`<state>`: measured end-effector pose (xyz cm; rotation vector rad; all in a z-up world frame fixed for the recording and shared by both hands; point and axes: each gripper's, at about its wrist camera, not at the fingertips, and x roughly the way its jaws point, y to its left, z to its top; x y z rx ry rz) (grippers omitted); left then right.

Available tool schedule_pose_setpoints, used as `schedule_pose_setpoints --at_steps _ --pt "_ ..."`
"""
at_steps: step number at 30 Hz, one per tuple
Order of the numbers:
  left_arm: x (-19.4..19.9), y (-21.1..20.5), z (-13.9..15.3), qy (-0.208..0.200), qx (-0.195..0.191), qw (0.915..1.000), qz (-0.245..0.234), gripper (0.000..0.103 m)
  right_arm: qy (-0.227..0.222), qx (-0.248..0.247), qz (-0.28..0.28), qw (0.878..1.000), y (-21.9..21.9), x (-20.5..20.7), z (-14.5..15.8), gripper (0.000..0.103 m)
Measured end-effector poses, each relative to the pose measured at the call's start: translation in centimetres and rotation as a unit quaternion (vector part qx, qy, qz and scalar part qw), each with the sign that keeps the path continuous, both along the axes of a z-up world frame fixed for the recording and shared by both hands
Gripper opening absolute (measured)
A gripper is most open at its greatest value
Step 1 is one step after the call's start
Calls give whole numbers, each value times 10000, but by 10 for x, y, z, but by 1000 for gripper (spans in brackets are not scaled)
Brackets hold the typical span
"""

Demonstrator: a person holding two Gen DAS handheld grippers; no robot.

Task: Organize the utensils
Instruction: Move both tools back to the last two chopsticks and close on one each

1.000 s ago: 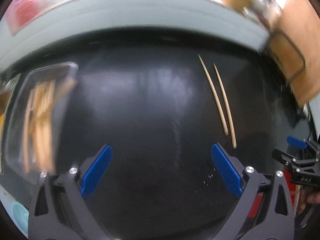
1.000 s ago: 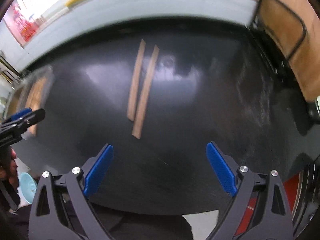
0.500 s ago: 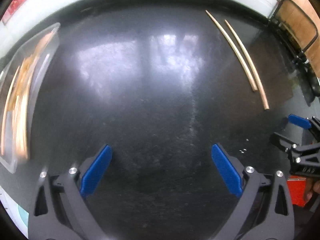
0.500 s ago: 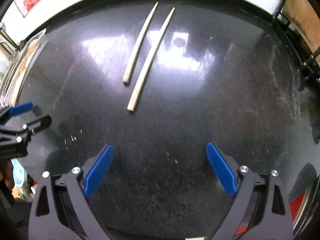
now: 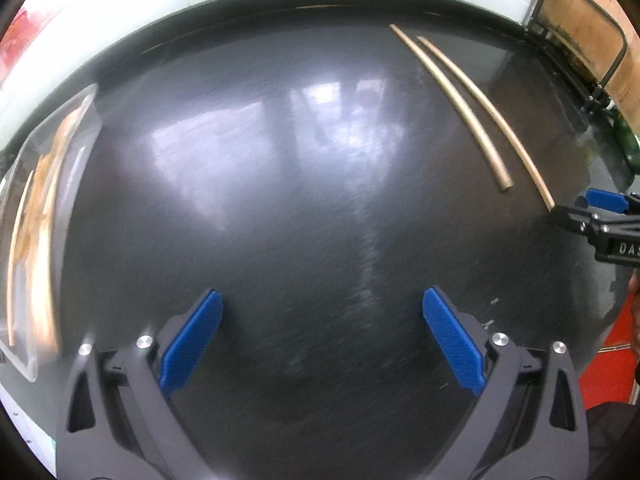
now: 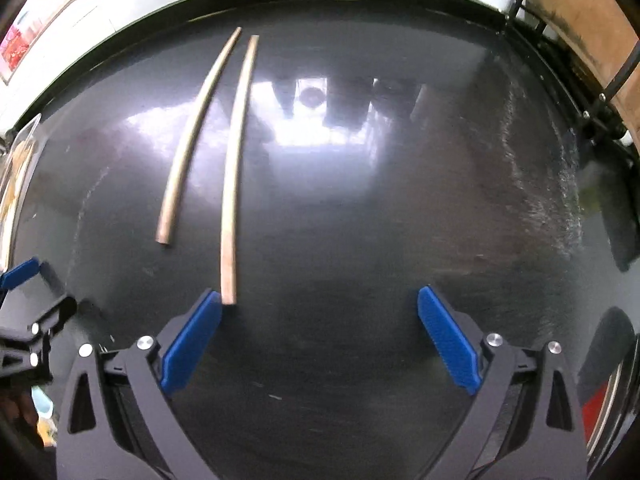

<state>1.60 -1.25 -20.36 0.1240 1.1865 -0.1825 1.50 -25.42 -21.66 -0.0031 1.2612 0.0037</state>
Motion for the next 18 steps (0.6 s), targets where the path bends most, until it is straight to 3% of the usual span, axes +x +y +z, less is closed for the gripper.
schedule_pose_setpoints --at_steps 4,9,18 --pt "5 -36 0 -53 -5 9995 -299 97 69 11 29 10000 -28 -7 -1 95" --pt "13 -78 -2 -189 47 9984 -527 97 139 -25 463 9988 -39 -20 -1 95" --pt "52 -111 -3 -201 87 9992 -330 97 84 11 871 9962 -43 -42 2 98"
